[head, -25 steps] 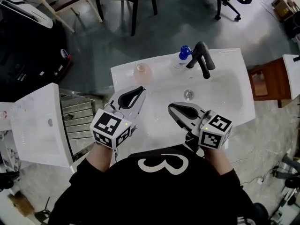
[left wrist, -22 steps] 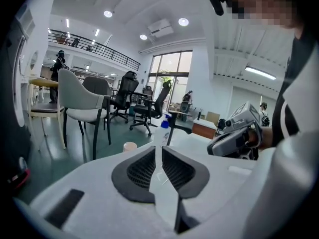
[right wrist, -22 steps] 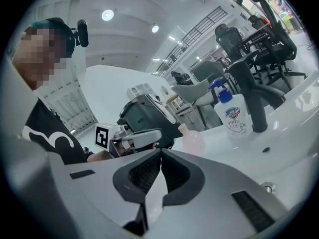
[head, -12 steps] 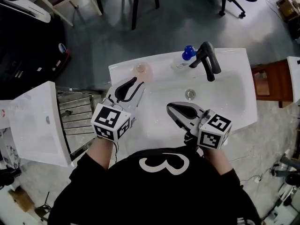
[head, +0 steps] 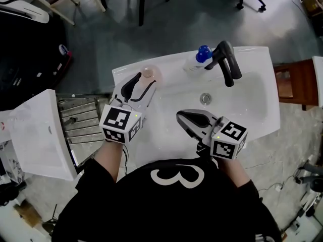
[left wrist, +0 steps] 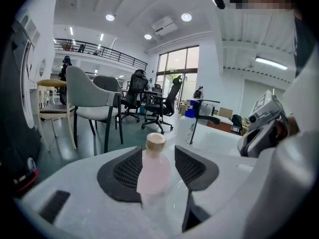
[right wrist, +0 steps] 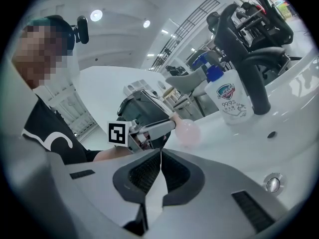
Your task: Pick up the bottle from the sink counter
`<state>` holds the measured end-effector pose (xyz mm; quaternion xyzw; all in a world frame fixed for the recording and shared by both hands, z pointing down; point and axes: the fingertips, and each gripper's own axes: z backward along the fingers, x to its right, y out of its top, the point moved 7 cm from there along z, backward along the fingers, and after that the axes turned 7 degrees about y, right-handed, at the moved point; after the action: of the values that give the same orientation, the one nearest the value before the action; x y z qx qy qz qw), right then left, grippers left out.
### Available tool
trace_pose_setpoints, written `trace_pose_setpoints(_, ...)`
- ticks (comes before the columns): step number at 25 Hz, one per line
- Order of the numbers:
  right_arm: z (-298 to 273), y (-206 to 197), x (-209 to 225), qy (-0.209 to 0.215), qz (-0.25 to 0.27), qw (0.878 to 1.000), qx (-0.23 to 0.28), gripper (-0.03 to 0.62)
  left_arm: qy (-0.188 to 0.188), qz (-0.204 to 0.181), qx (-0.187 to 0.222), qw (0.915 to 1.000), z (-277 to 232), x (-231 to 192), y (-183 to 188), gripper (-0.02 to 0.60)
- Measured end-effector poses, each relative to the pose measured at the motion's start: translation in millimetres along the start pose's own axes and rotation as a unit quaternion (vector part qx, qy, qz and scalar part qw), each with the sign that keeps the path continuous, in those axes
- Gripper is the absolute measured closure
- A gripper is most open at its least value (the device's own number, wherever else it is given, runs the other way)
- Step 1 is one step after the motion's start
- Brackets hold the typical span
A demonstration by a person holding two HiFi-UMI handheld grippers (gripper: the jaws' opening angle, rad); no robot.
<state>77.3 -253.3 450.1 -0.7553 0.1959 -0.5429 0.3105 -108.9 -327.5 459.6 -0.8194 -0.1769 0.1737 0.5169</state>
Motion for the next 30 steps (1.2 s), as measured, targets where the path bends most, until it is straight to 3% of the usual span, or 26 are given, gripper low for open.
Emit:
trace_pose_setpoints(18,-2.0,-11.0,13.8,-0.002,-0.023,1.000,-0.005,0.580,0.004,-0.016,0.015,0.9998,-21.6,-4.1,-3.7,0.380)
trace_pose_setpoints(30,-2.2,-12.6,15.6,0.003,-0.027,1.000,-0.006,0.580,0.022,-0.039,0.028,0.9986,-21.7,0.4,-0.7,0.419)
